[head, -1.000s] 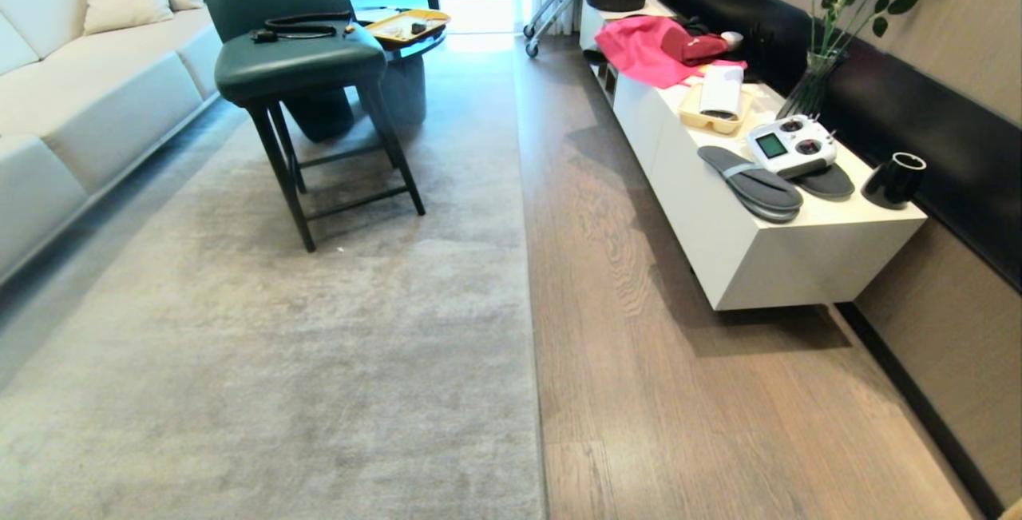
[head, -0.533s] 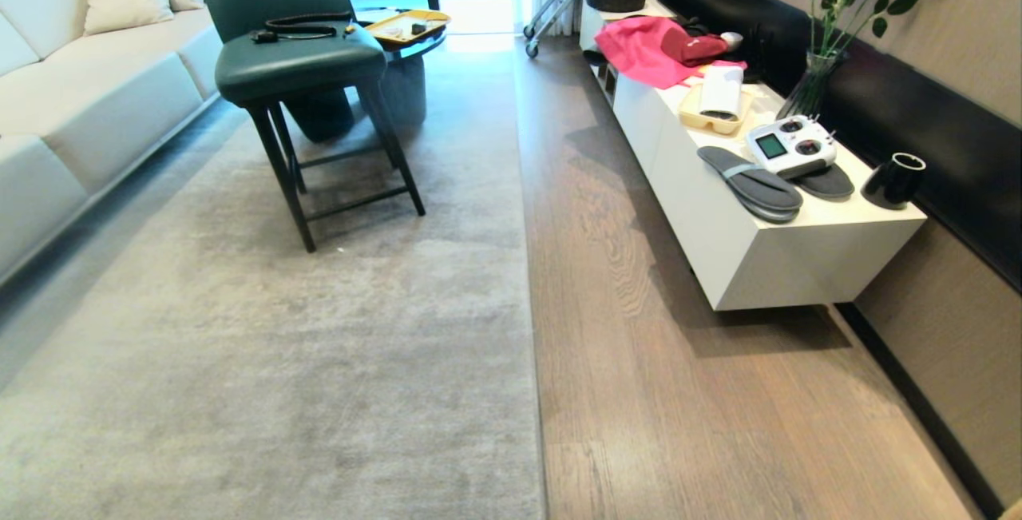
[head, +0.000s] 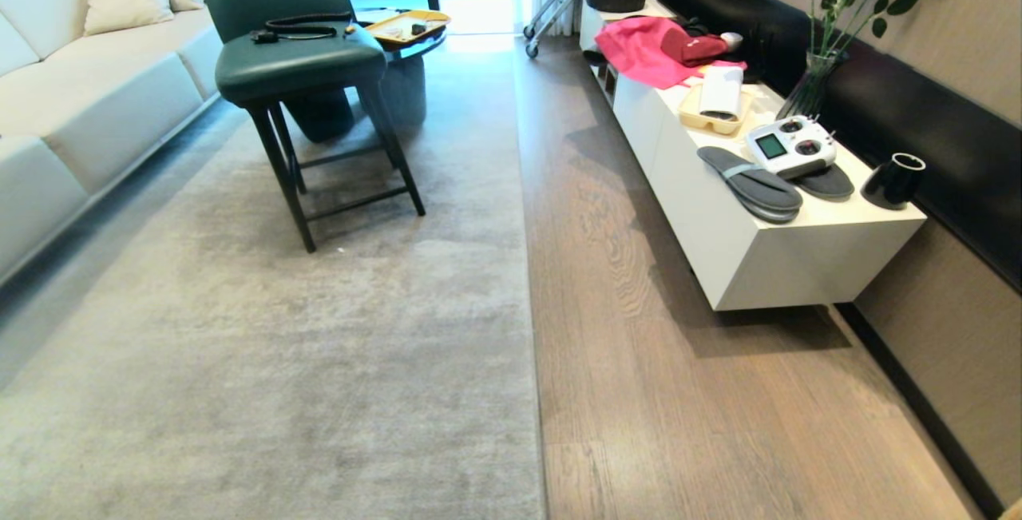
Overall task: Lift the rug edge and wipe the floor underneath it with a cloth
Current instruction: Put down the rag
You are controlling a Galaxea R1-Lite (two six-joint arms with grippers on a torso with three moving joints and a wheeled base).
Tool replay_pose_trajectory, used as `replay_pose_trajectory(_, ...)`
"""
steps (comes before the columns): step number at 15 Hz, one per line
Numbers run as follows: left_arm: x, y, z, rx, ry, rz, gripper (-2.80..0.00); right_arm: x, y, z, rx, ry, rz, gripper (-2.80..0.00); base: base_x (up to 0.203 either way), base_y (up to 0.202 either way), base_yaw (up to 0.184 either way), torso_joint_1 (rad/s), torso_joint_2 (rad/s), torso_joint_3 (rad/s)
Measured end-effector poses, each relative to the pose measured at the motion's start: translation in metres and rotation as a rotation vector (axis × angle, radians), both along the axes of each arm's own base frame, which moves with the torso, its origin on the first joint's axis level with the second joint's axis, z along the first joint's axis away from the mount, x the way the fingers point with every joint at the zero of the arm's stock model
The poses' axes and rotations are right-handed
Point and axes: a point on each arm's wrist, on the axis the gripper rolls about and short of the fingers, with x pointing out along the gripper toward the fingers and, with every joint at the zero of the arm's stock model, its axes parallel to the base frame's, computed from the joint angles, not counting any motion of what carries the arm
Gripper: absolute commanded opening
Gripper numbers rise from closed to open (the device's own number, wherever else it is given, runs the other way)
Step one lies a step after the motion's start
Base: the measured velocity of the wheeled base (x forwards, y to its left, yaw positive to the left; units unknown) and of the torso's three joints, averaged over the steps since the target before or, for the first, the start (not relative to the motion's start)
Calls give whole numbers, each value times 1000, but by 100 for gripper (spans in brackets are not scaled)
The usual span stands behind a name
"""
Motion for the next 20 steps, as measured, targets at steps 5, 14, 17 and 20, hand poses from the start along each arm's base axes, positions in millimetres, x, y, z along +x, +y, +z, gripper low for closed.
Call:
replay_pose_trajectory(5, 0, 0, 0, 1, 0, -1, -280, 0, 0, 0, 0, 0, 0, -280, 0, 0, 0, 0, 0, 0)
replay_pose_trajectory(14, 0, 0, 0, 2, 0, -1, -280, 0, 0, 0, 0, 0, -1, -280, 0, 0, 0, 0, 0, 0)
replay_pose_trajectory(17, 0, 0, 0, 2, 0, -1, -280, 0, 0, 0, 0, 0, 0, -280, 0, 0, 0, 0, 0, 0)
replay_pose_trajectory(20, 0, 0, 0, 1, 0, 0, -280, 0, 0, 0, 0, 1, 0, -280, 1, -154, -5, 3, 2, 6)
